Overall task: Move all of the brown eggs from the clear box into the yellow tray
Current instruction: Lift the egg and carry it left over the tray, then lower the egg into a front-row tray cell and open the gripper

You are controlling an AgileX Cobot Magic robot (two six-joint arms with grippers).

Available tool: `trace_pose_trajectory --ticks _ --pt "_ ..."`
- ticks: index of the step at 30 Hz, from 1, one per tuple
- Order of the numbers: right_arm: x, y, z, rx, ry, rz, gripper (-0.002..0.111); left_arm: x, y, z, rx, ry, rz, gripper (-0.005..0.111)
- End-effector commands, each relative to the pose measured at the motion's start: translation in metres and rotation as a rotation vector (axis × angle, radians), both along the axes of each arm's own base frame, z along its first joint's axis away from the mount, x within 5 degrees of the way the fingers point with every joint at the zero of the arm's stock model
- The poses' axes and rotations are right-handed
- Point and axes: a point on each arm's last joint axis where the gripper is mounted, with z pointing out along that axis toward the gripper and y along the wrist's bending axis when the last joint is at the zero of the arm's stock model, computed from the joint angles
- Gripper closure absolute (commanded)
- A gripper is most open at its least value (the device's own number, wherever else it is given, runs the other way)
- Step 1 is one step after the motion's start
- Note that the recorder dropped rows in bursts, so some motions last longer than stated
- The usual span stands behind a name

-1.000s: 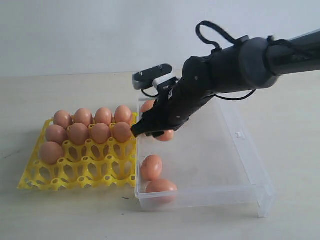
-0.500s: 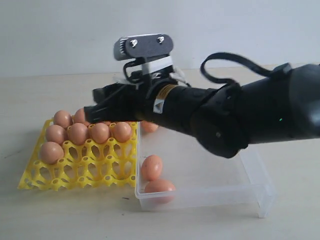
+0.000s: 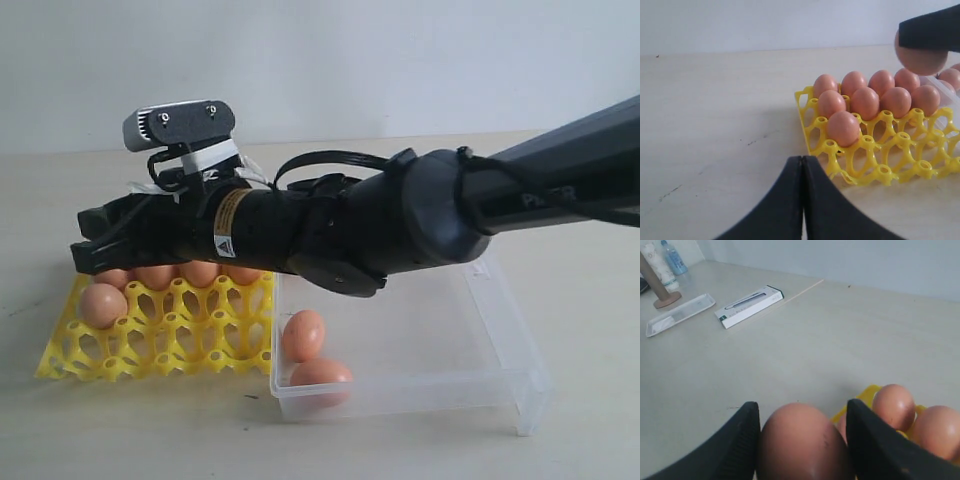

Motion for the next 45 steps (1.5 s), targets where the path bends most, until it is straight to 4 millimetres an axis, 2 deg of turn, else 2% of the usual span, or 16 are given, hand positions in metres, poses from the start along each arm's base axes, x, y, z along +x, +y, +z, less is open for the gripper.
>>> trace_pose_trajectory --ticks 1,14,23,31,45 --pt "0.005 0.008 -0.012 0.010 0.027 0.009 0.108 0.000 0.000 0.002 -0.002 -0.019 0.003 0.107" --pt "0.015 0.021 -0.037 0.021 0.031 0.027 0.108 0.000 0.000 0.002 -0.002 -0.019 0.003 0.107" --pt "0.016 0.022 -0.042 -0.026 -0.056 0.046 0.108 0.000 0.000 0.002 -0.002 -0.019 0.003 0.107" --pt "0.018 0.021 -0.056 -0.035 -0.035 0.030 0.108 0.000 0.000 0.002 -0.002 -0.019 0.003 0.107" --pt "0.019 0.021 -0.058 -0.039 -0.047 0.019 0.108 0.000 0.000 0.002 -0.002 -0.019 0.003 0.107"
